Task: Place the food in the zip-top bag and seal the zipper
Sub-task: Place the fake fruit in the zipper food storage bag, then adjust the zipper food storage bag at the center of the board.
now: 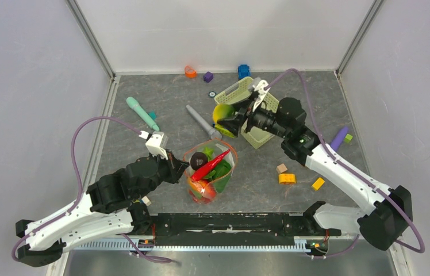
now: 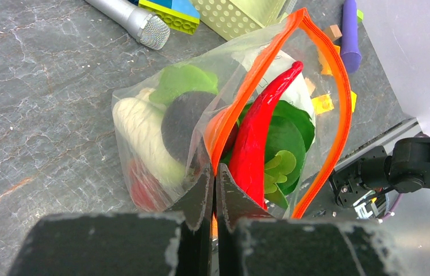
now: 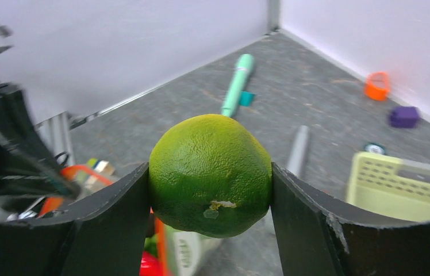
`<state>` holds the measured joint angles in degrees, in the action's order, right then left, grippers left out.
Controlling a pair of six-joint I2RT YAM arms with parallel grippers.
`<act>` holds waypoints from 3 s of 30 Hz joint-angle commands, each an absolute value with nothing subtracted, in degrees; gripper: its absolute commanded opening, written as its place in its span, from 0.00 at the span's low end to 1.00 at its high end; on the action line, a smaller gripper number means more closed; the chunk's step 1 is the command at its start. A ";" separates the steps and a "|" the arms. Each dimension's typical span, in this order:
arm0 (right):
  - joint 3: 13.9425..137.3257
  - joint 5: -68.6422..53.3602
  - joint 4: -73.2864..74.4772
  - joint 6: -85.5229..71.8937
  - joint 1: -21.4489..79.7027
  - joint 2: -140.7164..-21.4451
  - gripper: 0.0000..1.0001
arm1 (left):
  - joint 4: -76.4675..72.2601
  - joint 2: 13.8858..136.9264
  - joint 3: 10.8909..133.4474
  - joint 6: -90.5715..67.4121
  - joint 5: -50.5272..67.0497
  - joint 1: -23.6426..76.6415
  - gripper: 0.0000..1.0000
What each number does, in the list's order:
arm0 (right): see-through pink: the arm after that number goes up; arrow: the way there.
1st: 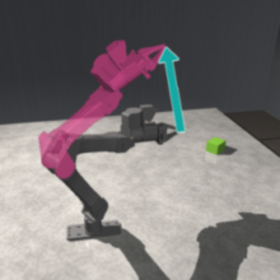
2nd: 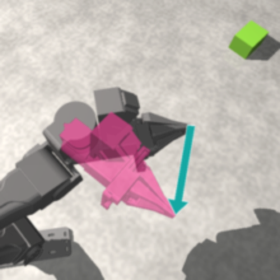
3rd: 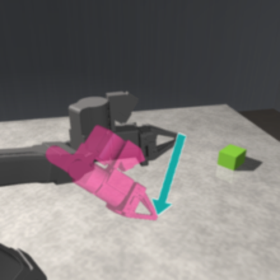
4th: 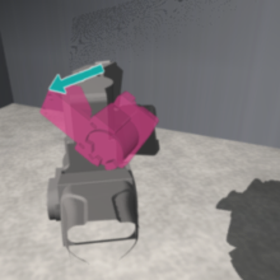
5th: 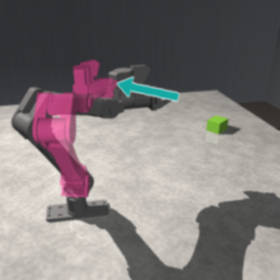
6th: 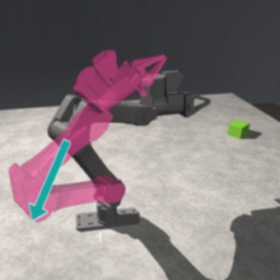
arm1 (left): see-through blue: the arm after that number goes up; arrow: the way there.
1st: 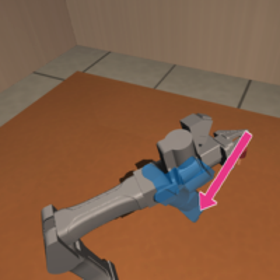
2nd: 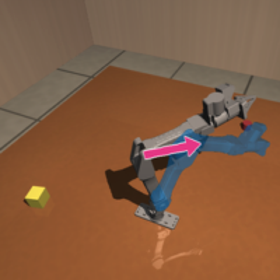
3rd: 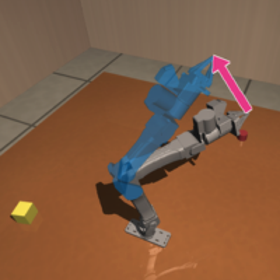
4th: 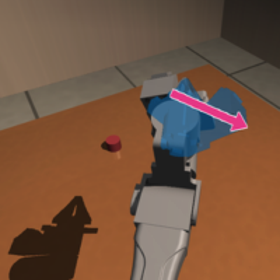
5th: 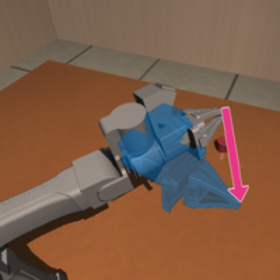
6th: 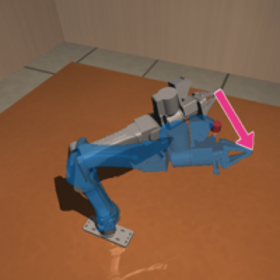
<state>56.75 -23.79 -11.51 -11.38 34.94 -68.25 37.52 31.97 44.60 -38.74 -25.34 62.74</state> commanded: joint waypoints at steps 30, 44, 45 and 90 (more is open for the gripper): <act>54.77 -6.95 -0.26 4.62 60.64 -67.80 0.34 | 36.83 32.02 46.00 -41.27 -26.60 62.82 0.02; 57.69 -5.77 -0.18 4.57 61.45 -68.43 0.98 | 37.09 31.49 45.80 -41.92 -25.66 62.84 0.02; 57.45 -6.60 -0.22 4.34 61.44 -67.53 0.98 | 37.12 31.51 45.91 -41.93 -25.68 62.80 0.02; 48.70 28.00 17.97 -31.55 61.79 -50.91 0.01 | 13.84 60.55 57.98 -28.06 -0.67 62.76 0.06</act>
<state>47.31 21.52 17.12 -24.84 61.41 -52.99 23.75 57.41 54.33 -33.98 -5.76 62.74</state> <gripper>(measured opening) 0.011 0.047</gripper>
